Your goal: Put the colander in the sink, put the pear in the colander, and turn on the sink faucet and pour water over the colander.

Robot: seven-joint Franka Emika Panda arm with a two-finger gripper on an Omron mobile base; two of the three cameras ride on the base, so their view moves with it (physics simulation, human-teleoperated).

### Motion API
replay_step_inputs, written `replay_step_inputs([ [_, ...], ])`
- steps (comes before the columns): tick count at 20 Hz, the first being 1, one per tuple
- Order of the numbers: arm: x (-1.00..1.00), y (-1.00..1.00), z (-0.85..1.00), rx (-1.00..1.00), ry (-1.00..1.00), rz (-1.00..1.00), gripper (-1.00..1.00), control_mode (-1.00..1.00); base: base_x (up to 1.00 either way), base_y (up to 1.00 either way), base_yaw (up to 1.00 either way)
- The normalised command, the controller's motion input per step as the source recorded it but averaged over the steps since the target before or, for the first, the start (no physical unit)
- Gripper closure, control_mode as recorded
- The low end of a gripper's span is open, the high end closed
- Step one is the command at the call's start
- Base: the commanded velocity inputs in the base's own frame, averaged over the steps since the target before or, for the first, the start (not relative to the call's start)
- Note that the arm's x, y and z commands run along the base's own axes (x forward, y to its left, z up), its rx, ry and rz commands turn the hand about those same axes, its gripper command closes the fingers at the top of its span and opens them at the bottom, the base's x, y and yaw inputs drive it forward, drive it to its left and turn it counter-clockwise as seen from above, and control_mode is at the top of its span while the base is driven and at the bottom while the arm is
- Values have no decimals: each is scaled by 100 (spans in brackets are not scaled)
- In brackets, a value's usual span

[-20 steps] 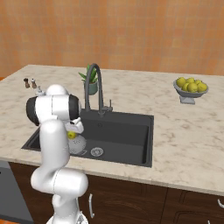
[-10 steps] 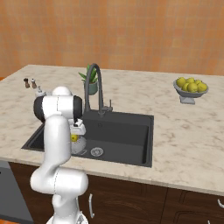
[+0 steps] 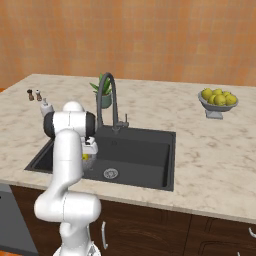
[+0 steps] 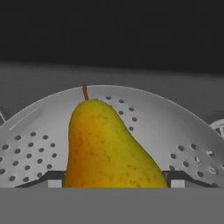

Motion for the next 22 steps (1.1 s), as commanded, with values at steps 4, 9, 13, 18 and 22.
replay_step_inputs([
  [4, -20, 1, -7, 1, 0, 1, 100, -100, 0, 0, 0],
  [9, -21, -3, 0, 0, 0, 0, 100, -100, 0, 0, 0],
  [13, -17, -1, 0, 0, 0, 0, -100, -100, 0, 0, 0],
  [18, -32, -14, 9, 0, -4, 0, -100, -100, 0, 0, 0],
  [22, -36, -10, 28, 2, -3, 0, -100, -100, 0, 0, 0],
])
